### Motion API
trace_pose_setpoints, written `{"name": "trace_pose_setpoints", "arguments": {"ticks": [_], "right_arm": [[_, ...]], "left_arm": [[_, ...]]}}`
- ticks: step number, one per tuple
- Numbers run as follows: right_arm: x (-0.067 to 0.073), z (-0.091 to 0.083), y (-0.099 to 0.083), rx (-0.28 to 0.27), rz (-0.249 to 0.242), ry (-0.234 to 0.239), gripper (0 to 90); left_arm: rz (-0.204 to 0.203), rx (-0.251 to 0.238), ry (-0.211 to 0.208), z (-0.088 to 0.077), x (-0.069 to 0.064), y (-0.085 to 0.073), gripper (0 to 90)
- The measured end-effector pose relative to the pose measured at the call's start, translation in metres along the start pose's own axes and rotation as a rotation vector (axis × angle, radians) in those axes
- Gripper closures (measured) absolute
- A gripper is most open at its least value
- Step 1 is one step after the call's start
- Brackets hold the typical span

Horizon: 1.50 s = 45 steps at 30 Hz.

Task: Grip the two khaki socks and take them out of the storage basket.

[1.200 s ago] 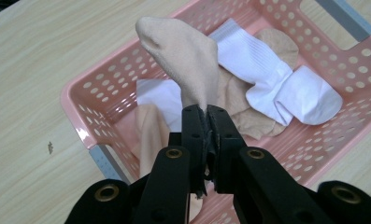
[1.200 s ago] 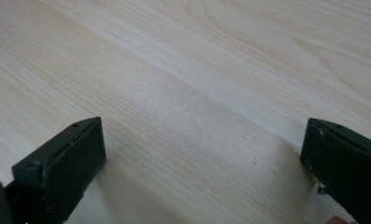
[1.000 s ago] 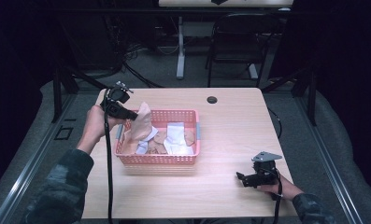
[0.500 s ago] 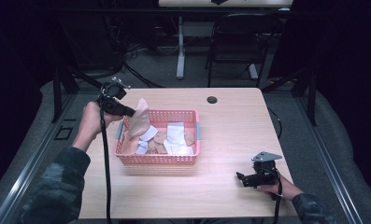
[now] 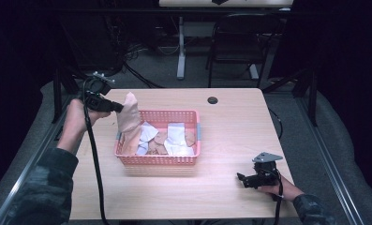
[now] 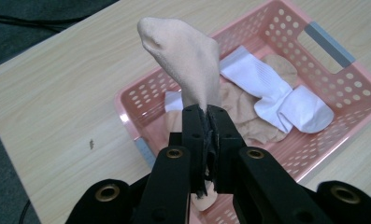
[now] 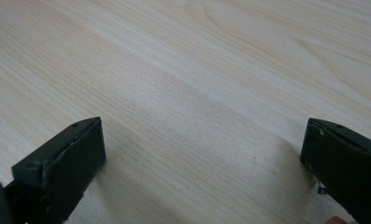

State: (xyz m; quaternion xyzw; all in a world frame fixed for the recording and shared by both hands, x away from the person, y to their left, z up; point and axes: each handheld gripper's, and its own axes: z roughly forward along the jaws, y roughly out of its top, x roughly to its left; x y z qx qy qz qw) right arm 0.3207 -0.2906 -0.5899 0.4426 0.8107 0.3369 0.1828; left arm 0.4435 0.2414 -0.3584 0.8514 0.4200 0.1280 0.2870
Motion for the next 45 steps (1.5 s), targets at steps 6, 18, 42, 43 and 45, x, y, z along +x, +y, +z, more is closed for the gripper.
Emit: {"name": "trace_pose_setpoints", "arguments": {"ticks": [6, 18, 42, 43, 45], "right_arm": [[0.000, 0.000, 0.000, 0.000, 0.000, 0.000, 0.0], [0.000, 0.000, 0.000, 0.000, 0.000, 0.000, 0.0], [0.000, 0.000, 0.000, 0.000, -0.001, 0.000, 0.0], [0.000, 0.000, 0.000, 0.000, -0.001, 0.000, 0.0], [0.000, 0.000, 0.000, 0.000, 0.000, 0.000, 0.0]], "left_arm": [[-0.038, 0.004, 0.032, -0.011, 0.017, -0.012, 86.4], [-0.109, 0.016, 0.096, -0.023, 0.045, -0.033, 86.4], [-0.188, 0.129, 0.152, 0.013, 0.070, -0.062, 86.3], [-0.188, 0.141, 0.152, 0.016, 0.071, -0.063, 86.3], [-0.187, 0.157, 0.147, 0.024, 0.072, -0.067, 86.3]]}}
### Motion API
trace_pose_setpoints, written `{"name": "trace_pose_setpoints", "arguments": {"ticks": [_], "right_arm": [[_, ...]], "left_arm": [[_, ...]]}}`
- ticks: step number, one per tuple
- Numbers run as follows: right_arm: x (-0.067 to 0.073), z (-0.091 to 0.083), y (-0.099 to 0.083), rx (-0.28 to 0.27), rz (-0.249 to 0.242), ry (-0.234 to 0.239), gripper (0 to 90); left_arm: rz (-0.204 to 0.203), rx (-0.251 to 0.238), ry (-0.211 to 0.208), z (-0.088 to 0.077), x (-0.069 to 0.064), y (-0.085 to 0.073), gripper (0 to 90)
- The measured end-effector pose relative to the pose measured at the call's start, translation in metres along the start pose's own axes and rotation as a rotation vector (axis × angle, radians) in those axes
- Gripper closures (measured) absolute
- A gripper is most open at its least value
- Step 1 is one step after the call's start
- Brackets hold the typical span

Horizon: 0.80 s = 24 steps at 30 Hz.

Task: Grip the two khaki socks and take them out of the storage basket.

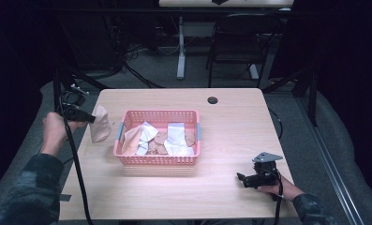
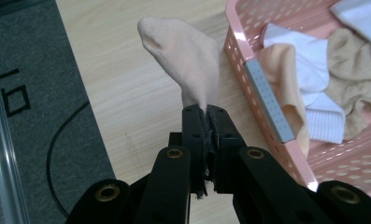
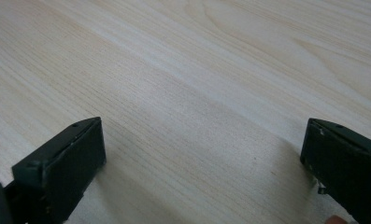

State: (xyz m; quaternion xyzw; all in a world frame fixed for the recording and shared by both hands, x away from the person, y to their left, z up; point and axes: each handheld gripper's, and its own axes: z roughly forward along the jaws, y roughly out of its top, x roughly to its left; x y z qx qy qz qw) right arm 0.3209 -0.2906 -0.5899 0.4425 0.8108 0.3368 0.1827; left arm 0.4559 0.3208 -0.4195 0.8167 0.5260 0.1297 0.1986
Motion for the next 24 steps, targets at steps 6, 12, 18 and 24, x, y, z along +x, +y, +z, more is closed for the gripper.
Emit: {"name": "trace_pose_setpoints", "arguments": {"ticks": [6, 12, 18, 24], "right_arm": [[0.000, 0.000, 0.000, -0.003, -0.002, 0.000, 0.0], [0.000, 0.000, 0.000, -0.002, -0.002, -0.001, 0.0], [0.000, 0.000, 0.000, -0.002, -0.002, 0.000, 0.0], [0.000, 0.000, 0.000, -0.005, 0.001, 0.001, 0.0]], "left_arm": [[-0.002, 0.051, 0.013, 0.024, 0.001, -0.009, 86.3], [-0.028, 0.081, 0.001, 0.046, 0.005, -0.019, 86.3], [-0.066, 0.104, -0.034, 0.067, 0.011, -0.032, 85.6], [-0.094, 0.101, -0.086, 0.072, 0.014, -0.042, 63.1]]}}
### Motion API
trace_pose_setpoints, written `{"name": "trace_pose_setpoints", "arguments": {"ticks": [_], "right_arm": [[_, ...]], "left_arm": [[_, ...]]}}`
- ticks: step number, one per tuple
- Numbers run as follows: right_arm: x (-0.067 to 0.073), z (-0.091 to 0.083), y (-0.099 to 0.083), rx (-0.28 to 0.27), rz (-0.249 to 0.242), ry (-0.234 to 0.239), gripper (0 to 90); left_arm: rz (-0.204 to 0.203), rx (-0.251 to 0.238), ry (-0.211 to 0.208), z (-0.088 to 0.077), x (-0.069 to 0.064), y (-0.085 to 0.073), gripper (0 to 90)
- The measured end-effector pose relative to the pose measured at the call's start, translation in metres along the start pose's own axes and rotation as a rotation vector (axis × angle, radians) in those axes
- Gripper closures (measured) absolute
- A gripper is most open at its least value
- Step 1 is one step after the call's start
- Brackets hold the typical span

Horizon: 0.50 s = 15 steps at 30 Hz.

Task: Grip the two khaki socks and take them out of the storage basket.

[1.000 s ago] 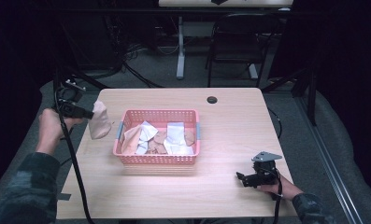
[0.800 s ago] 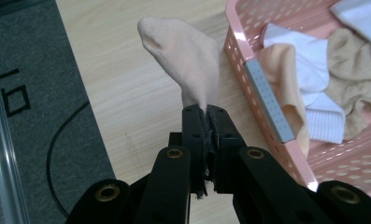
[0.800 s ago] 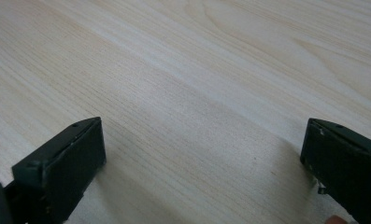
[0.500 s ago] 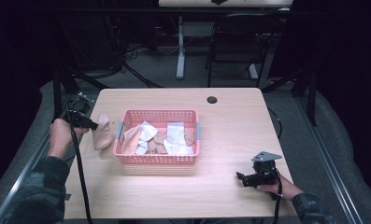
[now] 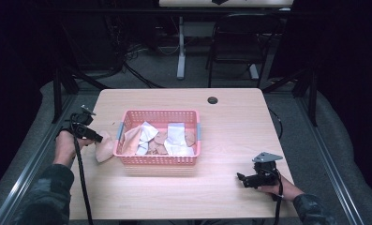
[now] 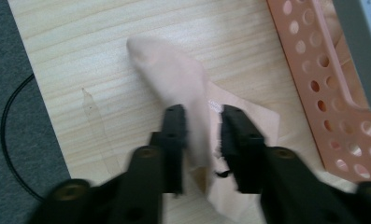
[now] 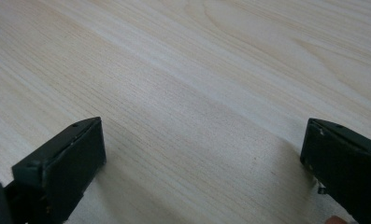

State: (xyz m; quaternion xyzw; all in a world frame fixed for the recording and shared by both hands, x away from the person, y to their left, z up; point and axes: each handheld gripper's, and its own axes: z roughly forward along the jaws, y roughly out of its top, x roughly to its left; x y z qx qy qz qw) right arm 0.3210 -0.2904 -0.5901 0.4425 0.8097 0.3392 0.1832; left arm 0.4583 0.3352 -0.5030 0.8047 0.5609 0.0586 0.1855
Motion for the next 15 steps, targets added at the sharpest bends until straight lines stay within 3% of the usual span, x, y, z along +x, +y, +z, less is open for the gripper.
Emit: {"name": "trace_pose_setpoints", "arguments": {"ticks": [3, 7, 15], "right_arm": [[0.000, 0.000, 0.000, 0.000, 0.000, 0.000, 0.0], [0.000, 0.000, 0.000, 0.000, 0.000, 0.000, 0.0], [0.000, 0.000, 0.000, 0.003, -0.003, -0.002, 0.0]], "left_arm": [[-0.005, -0.028, 0.023, -0.012, -0.001, 0.001, 46.1], [0.001, -0.097, 0.009, -0.033, -0.005, 0.007, 33.3], [0.111, -0.171, -0.021, -0.056, -0.038, 0.030, 15.8]]}}
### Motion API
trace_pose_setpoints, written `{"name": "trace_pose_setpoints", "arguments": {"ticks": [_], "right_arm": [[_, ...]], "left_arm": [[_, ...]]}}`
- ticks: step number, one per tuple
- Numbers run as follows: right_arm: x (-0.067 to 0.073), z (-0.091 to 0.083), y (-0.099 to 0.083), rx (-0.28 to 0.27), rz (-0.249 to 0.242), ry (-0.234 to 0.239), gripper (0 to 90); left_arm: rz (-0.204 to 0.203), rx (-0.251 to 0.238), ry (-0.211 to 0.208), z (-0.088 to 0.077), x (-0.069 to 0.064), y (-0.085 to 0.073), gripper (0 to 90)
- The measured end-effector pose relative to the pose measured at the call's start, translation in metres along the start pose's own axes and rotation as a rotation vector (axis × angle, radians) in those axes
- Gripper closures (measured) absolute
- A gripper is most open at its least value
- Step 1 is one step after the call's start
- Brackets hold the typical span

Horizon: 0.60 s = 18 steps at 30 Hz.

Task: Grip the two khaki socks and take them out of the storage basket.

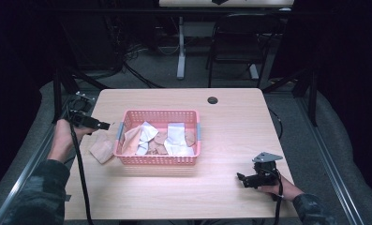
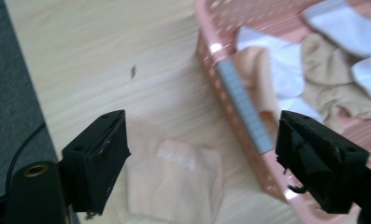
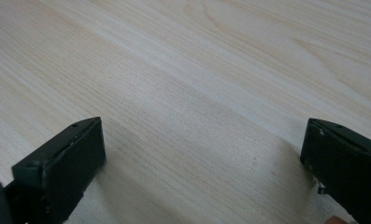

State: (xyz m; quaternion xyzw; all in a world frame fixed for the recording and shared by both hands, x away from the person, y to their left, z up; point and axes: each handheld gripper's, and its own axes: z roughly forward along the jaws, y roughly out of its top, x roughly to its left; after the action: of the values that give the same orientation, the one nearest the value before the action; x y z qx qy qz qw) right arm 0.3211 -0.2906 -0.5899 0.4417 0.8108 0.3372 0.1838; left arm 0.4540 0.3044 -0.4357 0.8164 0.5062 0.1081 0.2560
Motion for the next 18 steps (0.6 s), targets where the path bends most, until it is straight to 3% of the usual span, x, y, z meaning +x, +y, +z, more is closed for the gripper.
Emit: {"name": "trace_pose_setpoints", "arguments": {"ticks": [5, 18], "right_arm": [[0.000, 0.000, 0.000, 0.000, 0.000, 0.000, 0.0], [0.000, 0.000, 0.000, -0.001, -0.001, 0.000, 0.0]], "left_arm": [[0.070, -0.014, -0.017, 0.002, -0.020, 0.017, 11.5], [0.141, -0.017, -0.058, 0.015, -0.051, 0.039, 4.2]]}}
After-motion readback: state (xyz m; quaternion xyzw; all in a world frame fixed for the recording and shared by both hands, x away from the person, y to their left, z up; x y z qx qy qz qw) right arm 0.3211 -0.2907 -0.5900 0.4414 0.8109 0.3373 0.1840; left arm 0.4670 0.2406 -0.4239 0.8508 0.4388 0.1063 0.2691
